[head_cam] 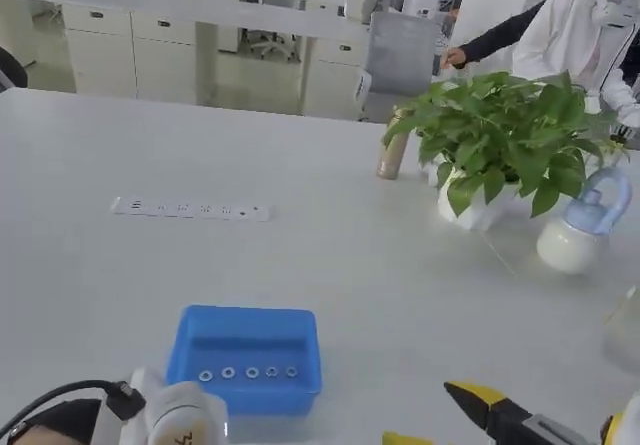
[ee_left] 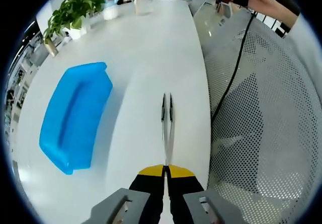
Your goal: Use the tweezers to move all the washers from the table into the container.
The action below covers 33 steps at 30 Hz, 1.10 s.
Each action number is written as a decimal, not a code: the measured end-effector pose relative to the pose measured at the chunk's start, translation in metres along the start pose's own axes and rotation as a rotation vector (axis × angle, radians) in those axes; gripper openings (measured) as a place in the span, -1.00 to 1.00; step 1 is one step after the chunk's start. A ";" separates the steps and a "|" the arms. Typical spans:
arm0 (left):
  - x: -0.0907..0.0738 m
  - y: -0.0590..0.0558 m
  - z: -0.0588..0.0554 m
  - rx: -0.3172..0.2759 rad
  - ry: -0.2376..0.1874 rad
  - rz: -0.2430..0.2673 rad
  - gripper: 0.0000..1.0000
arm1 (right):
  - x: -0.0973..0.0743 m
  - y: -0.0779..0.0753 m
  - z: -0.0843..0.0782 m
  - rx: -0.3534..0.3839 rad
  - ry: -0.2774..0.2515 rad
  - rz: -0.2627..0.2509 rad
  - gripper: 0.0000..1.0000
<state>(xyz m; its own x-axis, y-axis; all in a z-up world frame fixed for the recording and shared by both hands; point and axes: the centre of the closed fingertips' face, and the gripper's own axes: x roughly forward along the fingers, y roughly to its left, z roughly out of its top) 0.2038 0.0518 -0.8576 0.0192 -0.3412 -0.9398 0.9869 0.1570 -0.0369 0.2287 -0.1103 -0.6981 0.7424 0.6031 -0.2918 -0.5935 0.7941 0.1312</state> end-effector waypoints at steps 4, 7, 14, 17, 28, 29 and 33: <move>0.003 -0.004 -0.001 -0.019 0.049 -0.007 -1.00 | -0.001 0.006 0.003 0.004 -0.017 0.053 0.01; 0.002 -0.002 -0.002 -0.021 0.082 0.005 -1.00 | -0.004 0.008 0.013 -0.054 -0.068 0.087 -0.09; 0.003 -0.003 -0.004 -0.008 0.124 0.023 -1.00 | -0.012 0.018 0.027 -0.068 -0.130 0.162 -0.15; 0.005 -0.003 -0.008 0.007 0.153 0.031 -1.00 | -0.016 0.021 0.032 -0.116 -0.162 0.175 -0.23; -0.004 -0.006 0.000 -0.154 0.007 0.076 -0.81 | -0.015 0.021 0.033 -0.156 -0.158 0.190 -0.16; -0.010 -0.006 0.001 -0.193 -0.015 0.090 -0.78 | -0.013 0.020 0.032 -0.158 -0.152 0.189 -0.15; -0.043 0.000 0.017 -0.279 -0.174 0.171 -0.66 | -0.006 0.014 0.027 -0.163 -0.127 0.174 -0.09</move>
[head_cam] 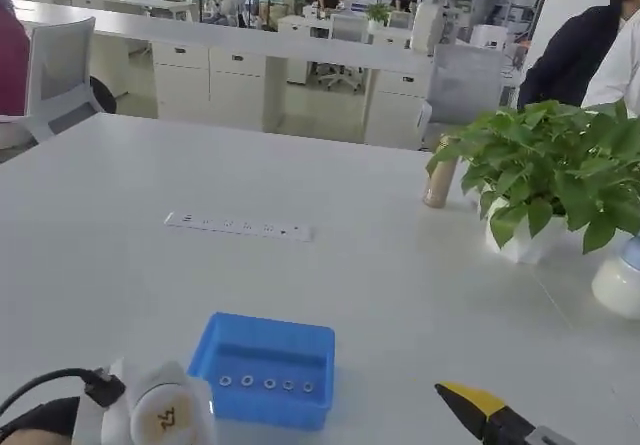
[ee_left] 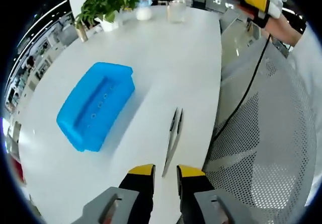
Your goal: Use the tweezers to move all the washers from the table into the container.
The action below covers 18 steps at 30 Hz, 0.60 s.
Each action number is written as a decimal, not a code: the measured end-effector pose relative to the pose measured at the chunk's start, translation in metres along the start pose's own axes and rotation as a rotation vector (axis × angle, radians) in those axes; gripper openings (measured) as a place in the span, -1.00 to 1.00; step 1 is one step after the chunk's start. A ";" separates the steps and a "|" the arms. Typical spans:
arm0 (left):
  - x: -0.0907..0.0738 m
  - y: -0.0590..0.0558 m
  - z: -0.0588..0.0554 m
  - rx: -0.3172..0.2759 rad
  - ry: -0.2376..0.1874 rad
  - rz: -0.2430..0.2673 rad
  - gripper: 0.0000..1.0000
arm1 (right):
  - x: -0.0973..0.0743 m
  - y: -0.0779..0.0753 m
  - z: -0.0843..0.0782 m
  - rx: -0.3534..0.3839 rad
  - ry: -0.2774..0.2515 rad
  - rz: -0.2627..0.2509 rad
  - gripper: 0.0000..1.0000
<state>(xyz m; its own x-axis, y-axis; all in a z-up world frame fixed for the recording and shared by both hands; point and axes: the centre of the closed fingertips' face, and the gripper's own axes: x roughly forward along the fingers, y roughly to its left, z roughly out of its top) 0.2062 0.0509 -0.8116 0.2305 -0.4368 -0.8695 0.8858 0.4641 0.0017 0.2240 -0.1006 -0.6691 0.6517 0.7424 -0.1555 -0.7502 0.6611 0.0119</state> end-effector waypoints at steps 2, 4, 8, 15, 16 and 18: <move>-0.015 0.004 0.009 -0.063 -0.082 0.031 -0.53 | 0.002 -0.002 -0.001 0.007 -0.002 -0.002 -0.04; -0.033 0.010 0.018 -0.132 -0.191 0.065 -0.36 | 0.004 -0.007 -0.004 0.010 -0.001 -0.016 0.01; -0.072 0.023 0.029 -0.252 -0.396 0.148 -0.15 | 0.007 -0.021 -0.011 0.041 0.001 -0.050 0.17; -0.123 0.051 0.026 -0.390 -0.661 0.353 0.14 | 0.012 -0.040 -0.015 0.069 0.007 -0.091 0.58; -0.125 0.054 0.024 -0.402 -0.691 0.359 0.23 | 0.013 -0.041 -0.015 0.072 0.011 -0.099 0.63; -0.131 0.060 0.020 -0.446 -0.738 0.399 0.49 | 0.013 -0.043 -0.014 0.078 0.016 -0.108 0.71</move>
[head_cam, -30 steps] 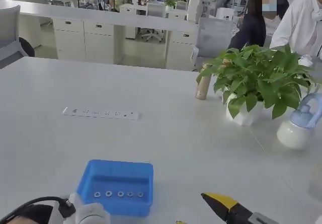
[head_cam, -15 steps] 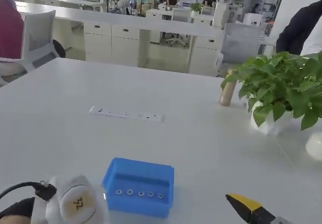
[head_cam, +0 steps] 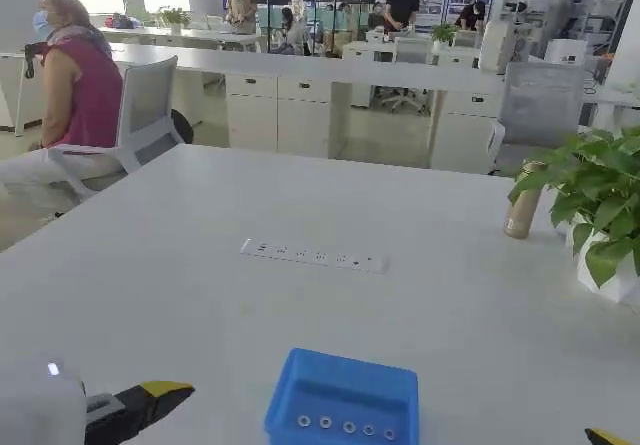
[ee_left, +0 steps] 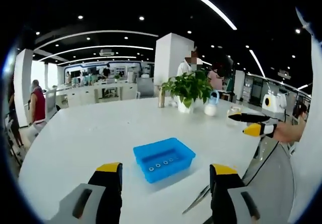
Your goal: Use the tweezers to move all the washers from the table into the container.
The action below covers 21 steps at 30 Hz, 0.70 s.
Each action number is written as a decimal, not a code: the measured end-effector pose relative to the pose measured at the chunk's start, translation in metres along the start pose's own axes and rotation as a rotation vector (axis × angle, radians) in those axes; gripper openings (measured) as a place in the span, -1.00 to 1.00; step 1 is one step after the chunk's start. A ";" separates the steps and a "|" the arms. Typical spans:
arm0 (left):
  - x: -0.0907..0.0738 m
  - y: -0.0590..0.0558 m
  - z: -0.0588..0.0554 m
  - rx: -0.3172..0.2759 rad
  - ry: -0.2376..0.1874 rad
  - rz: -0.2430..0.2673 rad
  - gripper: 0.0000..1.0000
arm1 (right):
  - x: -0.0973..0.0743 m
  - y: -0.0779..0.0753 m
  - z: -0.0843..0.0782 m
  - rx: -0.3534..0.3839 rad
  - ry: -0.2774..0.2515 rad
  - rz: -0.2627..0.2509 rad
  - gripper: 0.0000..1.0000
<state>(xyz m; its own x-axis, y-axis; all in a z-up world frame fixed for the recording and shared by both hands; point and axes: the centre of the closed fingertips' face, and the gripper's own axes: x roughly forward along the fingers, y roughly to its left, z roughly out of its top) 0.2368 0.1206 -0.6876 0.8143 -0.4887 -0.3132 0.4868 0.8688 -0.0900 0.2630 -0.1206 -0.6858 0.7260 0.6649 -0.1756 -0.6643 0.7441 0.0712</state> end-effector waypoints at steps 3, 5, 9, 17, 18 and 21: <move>-0.005 0.007 0.006 -0.053 -0.085 0.041 0.79 | 0.000 0.000 0.003 0.005 -0.015 -0.011 0.85; -0.009 0.008 0.008 -0.082 -0.125 0.055 0.95 | 0.000 -0.002 0.004 0.007 -0.026 -0.028 0.92; -0.015 0.006 0.012 -0.137 -0.215 0.072 0.98 | 0.002 0.003 0.006 0.036 -0.047 -0.008 0.98; -0.014 -0.002 0.013 -0.225 -0.261 0.051 0.98 | 0.005 0.010 0.012 0.061 -0.074 0.014 0.98; -0.014 -0.002 0.013 -0.225 -0.262 0.052 0.98 | 0.005 0.010 0.012 0.064 -0.076 0.012 0.98; -0.013 -0.002 0.012 -0.226 -0.263 0.058 0.98 | 0.005 0.010 0.010 0.076 -0.073 0.007 0.98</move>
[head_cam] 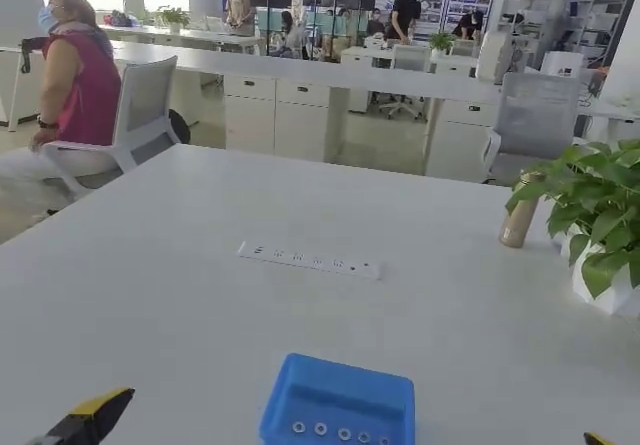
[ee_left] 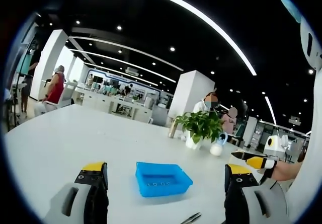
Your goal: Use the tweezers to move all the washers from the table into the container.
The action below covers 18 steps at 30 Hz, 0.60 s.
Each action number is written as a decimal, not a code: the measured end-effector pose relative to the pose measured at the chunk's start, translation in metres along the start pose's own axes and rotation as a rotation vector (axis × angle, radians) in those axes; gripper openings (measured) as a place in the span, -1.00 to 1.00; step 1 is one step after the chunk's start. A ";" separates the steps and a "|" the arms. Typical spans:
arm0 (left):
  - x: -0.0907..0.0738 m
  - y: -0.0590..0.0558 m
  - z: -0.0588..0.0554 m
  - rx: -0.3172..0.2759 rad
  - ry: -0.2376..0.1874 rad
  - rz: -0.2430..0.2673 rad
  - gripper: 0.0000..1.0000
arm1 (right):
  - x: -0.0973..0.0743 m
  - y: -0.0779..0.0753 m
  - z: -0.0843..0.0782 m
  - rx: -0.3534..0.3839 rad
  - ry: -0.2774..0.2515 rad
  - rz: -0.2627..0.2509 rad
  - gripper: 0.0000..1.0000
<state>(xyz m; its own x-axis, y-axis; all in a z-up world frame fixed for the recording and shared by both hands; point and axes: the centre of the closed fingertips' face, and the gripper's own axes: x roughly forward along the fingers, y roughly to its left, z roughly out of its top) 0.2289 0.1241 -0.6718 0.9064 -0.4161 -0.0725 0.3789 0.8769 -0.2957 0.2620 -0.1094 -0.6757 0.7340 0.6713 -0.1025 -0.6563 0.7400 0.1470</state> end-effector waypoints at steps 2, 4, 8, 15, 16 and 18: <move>-0.001 0.003 -0.002 -0.005 0.009 0.008 0.98 | -0.001 -0.001 -0.001 0.003 -0.001 -0.008 0.98; -0.002 0.005 -0.004 -0.006 0.012 0.013 0.98 | -0.002 -0.003 0.000 0.008 -0.003 -0.017 0.98; -0.004 0.008 -0.005 -0.013 0.016 0.023 0.98 | -0.006 -0.008 0.002 0.041 -0.022 -0.037 0.98; -0.006 0.014 -0.005 -0.017 0.021 0.039 0.97 | -0.008 -0.013 0.005 0.058 -0.044 -0.054 0.98; -0.006 0.014 -0.005 -0.017 0.020 0.037 0.97 | -0.008 -0.013 0.006 0.060 -0.046 -0.054 0.98; -0.006 0.013 -0.004 -0.015 0.017 0.035 0.97 | -0.008 -0.011 0.007 0.067 -0.053 -0.049 0.98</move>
<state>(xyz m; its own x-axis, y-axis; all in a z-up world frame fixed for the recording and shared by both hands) 0.2276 0.1373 -0.6788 0.9158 -0.3894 -0.0988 0.3441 0.8873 -0.3071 0.2641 -0.1234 -0.6698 0.7743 0.6300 -0.0594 -0.6076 0.7664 0.2087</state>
